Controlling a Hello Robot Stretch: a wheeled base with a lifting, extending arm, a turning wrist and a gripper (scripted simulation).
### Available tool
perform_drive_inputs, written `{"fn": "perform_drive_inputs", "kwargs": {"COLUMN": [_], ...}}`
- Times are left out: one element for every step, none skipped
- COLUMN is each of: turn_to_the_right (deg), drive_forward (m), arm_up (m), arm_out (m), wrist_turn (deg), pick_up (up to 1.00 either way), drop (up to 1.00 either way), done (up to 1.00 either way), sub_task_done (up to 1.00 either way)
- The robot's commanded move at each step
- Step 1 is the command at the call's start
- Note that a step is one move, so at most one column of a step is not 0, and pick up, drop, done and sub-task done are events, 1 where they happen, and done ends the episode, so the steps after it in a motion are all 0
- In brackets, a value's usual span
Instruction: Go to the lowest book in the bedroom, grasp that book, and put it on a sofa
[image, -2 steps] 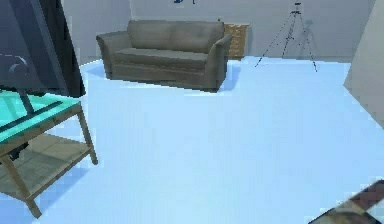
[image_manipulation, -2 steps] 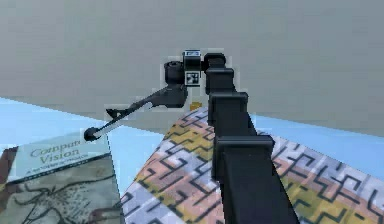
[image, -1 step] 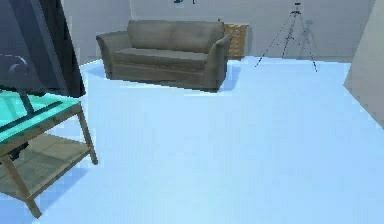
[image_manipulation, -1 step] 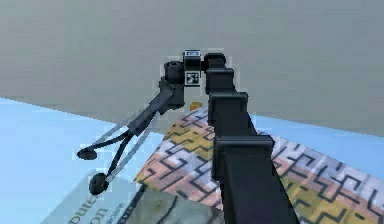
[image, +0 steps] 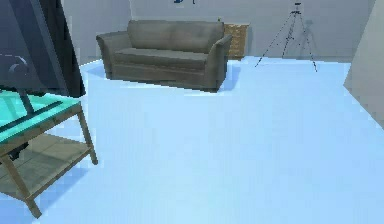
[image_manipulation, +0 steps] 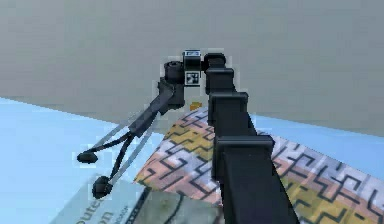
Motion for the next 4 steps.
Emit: {"fn": "perform_drive_inputs", "kwargs": {"turn_to_the_right": [0.0, -45.0, -24.0, 0.0], "drive_forward": [0.00, 0.00, 0.00, 0.30], "arm_up": [0.00, 0.00, 0.00, 0.00], "arm_out": [-0.30, 0.00, 0.00, 0.00], "wrist_turn": [0.0, 0.0, 0.0, 0.0], "pick_up": [0.00, 0.00, 0.00, 0.00], "drop": [0.00, 0.00, 0.00, 0.00], "done": [0.00, 0.00, 0.00, 0.00], "sub_task_done": [0.00, 0.00, 0.00, 0.00]}}
